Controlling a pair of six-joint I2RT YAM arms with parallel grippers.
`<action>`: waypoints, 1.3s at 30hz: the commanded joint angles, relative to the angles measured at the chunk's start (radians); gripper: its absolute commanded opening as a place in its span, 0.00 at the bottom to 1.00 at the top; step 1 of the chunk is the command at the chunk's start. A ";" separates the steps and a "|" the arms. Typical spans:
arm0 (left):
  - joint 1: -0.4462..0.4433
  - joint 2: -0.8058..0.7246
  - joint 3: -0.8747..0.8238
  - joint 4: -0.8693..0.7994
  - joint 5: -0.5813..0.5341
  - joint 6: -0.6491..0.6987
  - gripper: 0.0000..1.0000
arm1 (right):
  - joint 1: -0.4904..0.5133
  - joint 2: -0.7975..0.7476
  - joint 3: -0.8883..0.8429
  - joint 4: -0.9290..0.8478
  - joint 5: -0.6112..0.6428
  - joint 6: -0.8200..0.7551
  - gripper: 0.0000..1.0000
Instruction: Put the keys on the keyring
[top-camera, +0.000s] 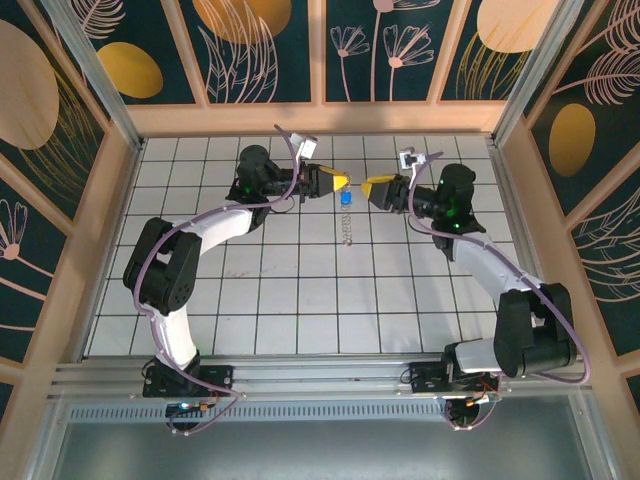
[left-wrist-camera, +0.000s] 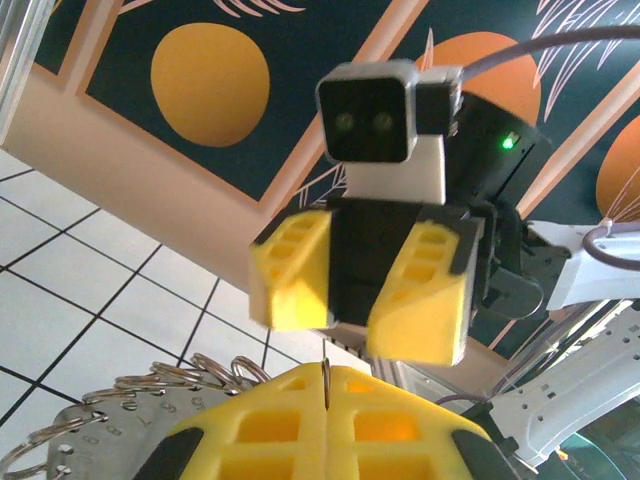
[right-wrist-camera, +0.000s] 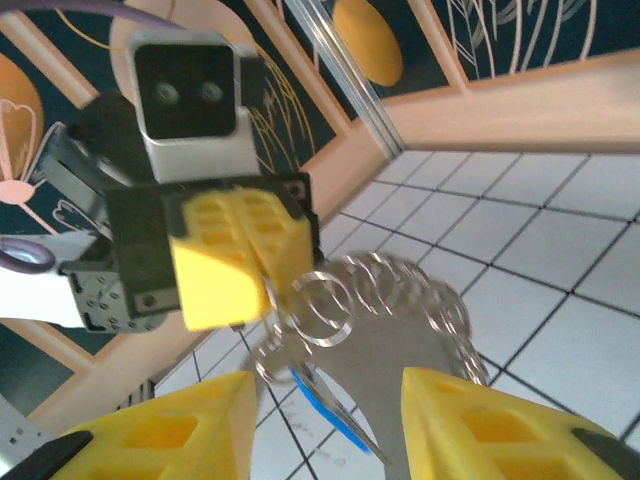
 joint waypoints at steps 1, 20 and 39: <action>-0.003 -0.028 0.006 0.064 0.010 -0.014 0.00 | 0.008 -0.013 -0.045 0.023 0.031 -0.057 0.44; -0.007 -0.044 0.011 0.064 0.033 -0.017 0.00 | 0.116 0.028 -0.032 0.012 0.026 -0.181 0.47; -0.014 -0.038 0.018 0.061 0.027 -0.018 0.00 | 0.151 0.098 0.010 0.072 0.032 -0.147 0.33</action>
